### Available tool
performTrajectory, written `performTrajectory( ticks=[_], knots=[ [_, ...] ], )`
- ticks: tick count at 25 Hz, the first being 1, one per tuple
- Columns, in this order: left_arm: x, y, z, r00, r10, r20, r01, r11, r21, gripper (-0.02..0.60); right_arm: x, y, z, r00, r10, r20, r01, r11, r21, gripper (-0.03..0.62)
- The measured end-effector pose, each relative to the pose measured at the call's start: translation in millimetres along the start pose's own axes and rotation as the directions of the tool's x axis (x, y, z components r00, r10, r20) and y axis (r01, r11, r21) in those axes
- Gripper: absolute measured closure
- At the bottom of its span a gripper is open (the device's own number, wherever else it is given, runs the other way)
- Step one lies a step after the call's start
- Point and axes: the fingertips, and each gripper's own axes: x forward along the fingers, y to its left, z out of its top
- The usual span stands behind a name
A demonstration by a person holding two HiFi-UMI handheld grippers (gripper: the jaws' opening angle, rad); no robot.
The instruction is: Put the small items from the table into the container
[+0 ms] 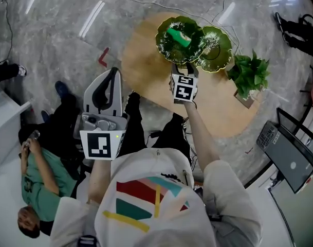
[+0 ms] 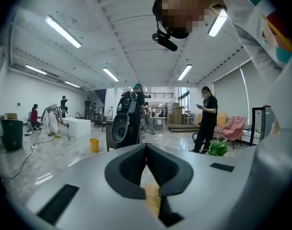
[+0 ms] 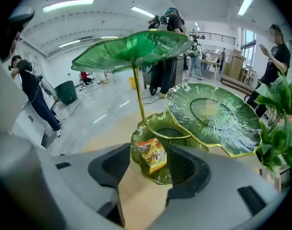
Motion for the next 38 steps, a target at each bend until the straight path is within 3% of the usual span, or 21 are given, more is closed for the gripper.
performTrajectory(
  ticks=[13, 15, 17, 18, 19, 20, 23, 28, 34, 38],
  knots=[
    [7.2, -40.4, 38.7, 0.997, -0.041, 0.06, 0.04, 0.999, 0.033, 0.574, -64.2, -29.0, 2.5, 0.999, 0.014, 0.041, -0.016, 0.998, 0.053, 0.372],
    [8.7, -49.5, 51.1, 0.996, -0.054, 0.077, 0.051, 0.998, 0.046, 0.574, -87.3, -23.5, 6.7, 0.996, 0.086, 0.037, -0.087, 0.995, 0.045, 0.372],
    [11.5, -59.1, 65.5, 0.992, -0.07, 0.104, 0.064, 0.996, 0.061, 0.574, -115.6, -9.3, 17.2, 0.97, 0.242, 0.038, -0.244, 0.967, 0.078, 0.373],
    [12.7, -64.2, 72.7, 0.99, -0.077, 0.12, 0.069, 0.995, 0.068, 0.574, -131.4, -5.5, 27.1, 0.954, 0.293, 0.064, -0.299, 0.948, 0.109, 0.395],
    [13.5, -69.6, 79.9, 0.987, -0.084, 0.135, 0.074, 0.995, 0.072, 0.574, -147.1, -6.4, 39.4, 0.948, 0.302, 0.099, -0.313, 0.941, 0.13, 0.475],
    [13.8, -75.0, 87.2, 0.985, -0.089, 0.149, 0.079, 0.994, 0.076, 0.574, -162.0, -9.9, 53.0, 0.951, 0.281, 0.13, -0.297, 0.947, 0.125, 0.569],
    [13.5, -92.5, 111.4, 0.974, -0.114, 0.196, 0.097, 0.991, 0.095, 0.574, -205.1, -18.2, 100.0, 0.947, 0.22, 0.234, -0.228, 0.974, 0.01, 0.58],
    [18.5, -125.0, 138.1, 0.946, -0.196, 0.258, 0.164, 0.977, 0.14, 0.574, -282.3, -34.3, 168.7, 0.875, 0.153, 0.459, -0.107, 0.986, -0.125, 0.58],
    [13.4, -141.8, 179.1, 0.906, -0.243, 0.346, 0.191, 0.966, 0.176, 0.574, -362.5, -37.7, 197.9, 0.762, 0.102, 0.64, -0.076, 0.995, -0.068, 0.58],
    [16.1, -155.0, 195.1, 0.887, -0.27, 0.375, 0.213, 0.959, 0.187, 0.574, -374.4, -39.1, 197.0, 0.757, 0.105, 0.645, -0.071, 0.994, -0.08, 0.58]
  ],
)
